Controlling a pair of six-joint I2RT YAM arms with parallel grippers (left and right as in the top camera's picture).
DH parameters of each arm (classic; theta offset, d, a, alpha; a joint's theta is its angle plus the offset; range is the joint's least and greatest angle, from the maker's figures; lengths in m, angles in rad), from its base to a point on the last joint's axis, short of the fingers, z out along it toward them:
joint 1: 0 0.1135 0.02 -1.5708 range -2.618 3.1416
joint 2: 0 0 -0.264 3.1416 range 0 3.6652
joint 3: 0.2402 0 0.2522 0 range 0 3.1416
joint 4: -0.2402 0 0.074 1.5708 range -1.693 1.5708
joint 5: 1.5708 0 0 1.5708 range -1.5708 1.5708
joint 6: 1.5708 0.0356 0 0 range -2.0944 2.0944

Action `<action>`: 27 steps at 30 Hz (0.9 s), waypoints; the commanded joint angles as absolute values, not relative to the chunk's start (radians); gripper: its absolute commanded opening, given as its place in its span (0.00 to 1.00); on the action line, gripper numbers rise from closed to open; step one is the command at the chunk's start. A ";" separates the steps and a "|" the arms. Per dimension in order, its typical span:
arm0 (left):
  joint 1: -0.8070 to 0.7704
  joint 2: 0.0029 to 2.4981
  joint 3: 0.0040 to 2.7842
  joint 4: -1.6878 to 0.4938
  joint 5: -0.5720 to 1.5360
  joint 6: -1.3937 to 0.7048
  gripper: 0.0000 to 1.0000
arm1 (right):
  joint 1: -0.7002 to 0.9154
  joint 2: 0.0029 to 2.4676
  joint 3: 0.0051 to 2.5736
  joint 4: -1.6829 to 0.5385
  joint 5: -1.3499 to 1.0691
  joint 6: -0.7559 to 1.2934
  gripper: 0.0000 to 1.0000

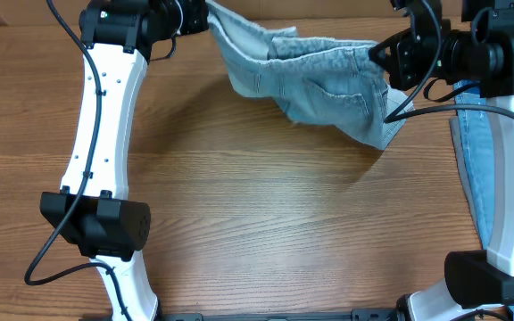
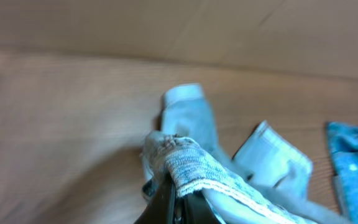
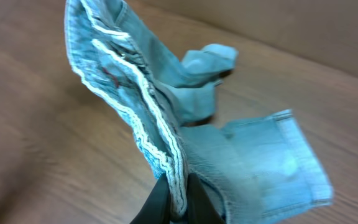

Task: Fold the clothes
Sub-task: 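Raise the jeans with both grippers and swing them to table center, then lower the jeans onto the table and release both grippers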

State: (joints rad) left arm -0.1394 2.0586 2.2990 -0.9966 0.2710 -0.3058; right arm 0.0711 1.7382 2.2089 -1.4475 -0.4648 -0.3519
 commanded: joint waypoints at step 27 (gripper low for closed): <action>-0.171 2.053 2.254 -1.528 0.263 -0.284 0.04 | 0.236 1.714 1.701 -1.118 -0.284 -0.235 0.08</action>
